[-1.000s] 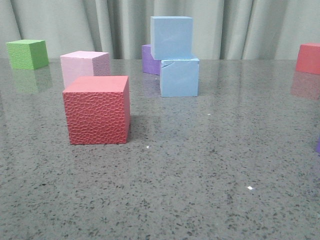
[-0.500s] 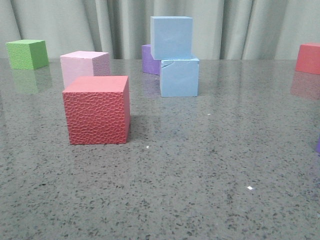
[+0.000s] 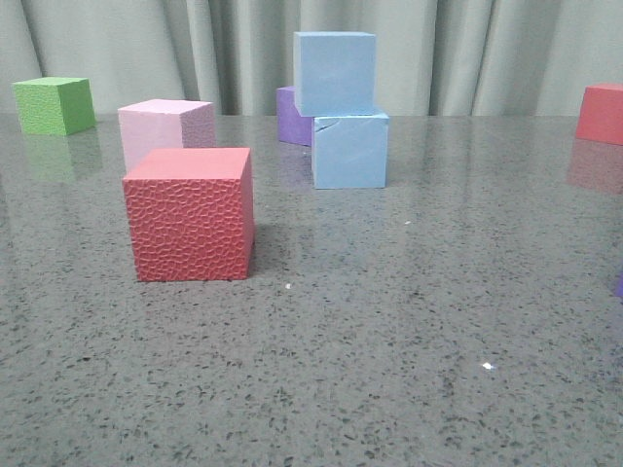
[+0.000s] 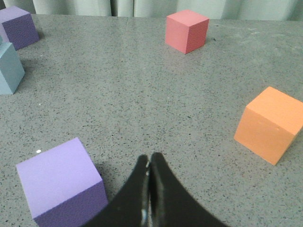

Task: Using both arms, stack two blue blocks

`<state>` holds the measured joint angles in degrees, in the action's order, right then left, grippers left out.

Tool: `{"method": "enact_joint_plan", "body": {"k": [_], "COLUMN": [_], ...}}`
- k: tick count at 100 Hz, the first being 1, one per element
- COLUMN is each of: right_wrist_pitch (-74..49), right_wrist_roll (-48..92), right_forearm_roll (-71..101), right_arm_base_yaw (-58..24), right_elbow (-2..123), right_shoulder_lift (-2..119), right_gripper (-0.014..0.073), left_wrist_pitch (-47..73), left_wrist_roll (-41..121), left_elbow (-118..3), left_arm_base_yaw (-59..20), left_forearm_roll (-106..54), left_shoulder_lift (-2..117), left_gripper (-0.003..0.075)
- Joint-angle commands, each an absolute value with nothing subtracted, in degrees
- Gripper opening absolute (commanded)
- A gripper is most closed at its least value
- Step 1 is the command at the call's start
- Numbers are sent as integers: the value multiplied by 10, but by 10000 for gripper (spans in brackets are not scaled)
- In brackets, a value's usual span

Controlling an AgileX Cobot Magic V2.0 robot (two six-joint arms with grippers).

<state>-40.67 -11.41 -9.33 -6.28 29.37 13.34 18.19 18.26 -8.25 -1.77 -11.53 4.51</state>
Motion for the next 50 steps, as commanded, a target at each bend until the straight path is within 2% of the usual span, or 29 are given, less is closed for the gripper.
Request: {"method": "enact_joint_plan", "body": {"k": [1, 14, 50], "right_wrist_pitch": [-359, -359, -359], "right_wrist_roll": [-110, -110, -110], "right_forearm_roll": [-106, -106, -106], "right_arm_base_yaw": [-59, -59, -59], "right_elbow": [308, 308, 308], "right_shoulder_lift": [138, 138, 138], "right_gripper": [-69, -69, -69], "left_wrist_pitch": [108, 80, 17], "left_wrist_roll": [94, 11, -3], "left_elbow": [-70, -30, 24], "left_arm_base_yaw": [-27, -31, -31], "left_forearm_roll": [-46, 21, 65], "left_shoulder_lift": [35, 18, -21], "left_gripper": [-19, -19, -19]}}
